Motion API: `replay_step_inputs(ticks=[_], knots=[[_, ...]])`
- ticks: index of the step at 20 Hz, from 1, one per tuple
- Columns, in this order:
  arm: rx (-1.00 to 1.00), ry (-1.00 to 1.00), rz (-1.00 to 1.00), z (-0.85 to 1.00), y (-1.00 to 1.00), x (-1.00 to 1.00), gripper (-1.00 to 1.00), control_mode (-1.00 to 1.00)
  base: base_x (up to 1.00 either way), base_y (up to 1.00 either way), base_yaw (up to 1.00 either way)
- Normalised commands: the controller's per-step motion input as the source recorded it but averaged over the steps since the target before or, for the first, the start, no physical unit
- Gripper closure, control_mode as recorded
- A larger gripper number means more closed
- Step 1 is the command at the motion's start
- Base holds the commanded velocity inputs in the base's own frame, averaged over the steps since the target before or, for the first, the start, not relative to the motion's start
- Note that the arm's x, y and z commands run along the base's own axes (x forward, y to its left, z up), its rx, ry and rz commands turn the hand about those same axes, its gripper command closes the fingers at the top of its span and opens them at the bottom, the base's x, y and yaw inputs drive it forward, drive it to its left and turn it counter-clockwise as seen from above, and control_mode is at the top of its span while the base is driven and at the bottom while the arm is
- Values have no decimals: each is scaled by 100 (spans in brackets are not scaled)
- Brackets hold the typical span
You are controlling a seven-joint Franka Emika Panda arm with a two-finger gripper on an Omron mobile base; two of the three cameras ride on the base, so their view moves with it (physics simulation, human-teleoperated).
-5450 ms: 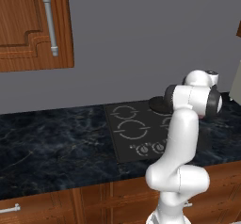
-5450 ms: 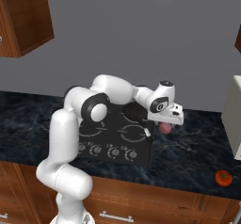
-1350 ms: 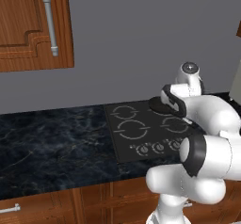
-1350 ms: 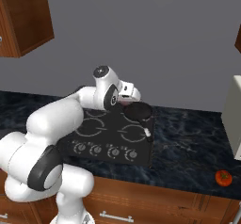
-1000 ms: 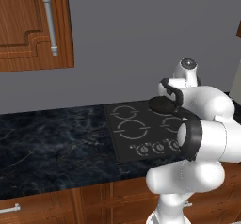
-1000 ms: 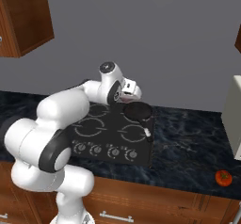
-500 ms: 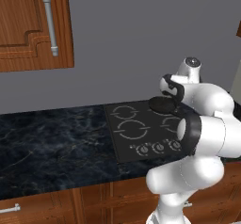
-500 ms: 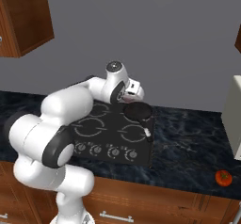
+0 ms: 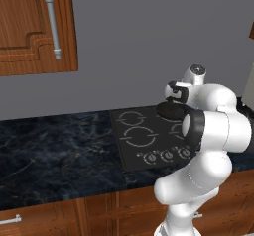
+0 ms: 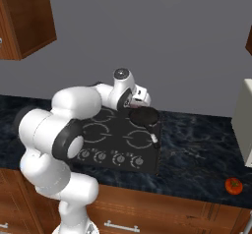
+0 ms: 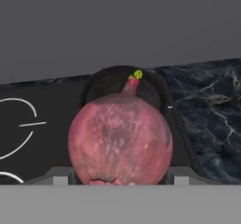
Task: Place the pan on the rear right burner on the stove. Then place the tomato and the onion in the pan and turn on the rear right burner.
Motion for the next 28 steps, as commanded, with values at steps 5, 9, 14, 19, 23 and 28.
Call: replay_step_inputs(ticks=[5, 9, 14, 19, 23, 28], knots=[[0, 0, 2, -36, 0, 23, 100, -100, 0, 0, 0], [0, 0, 1, -38, 0, 21, 100, -100, 0, 0, 0], [0, 0, 1, -38, 0, 31, 100, -100, 0, 0, 0], [0, 0, 1, -21, 0, 36, 100, -100, 0, 0, 0], [0, 0, 0, -22, 0, 23, 100, -100, 0, 0, 0], [0, 0, 0, -16, 0, 8, 100, -100, 0, 0, 0]])
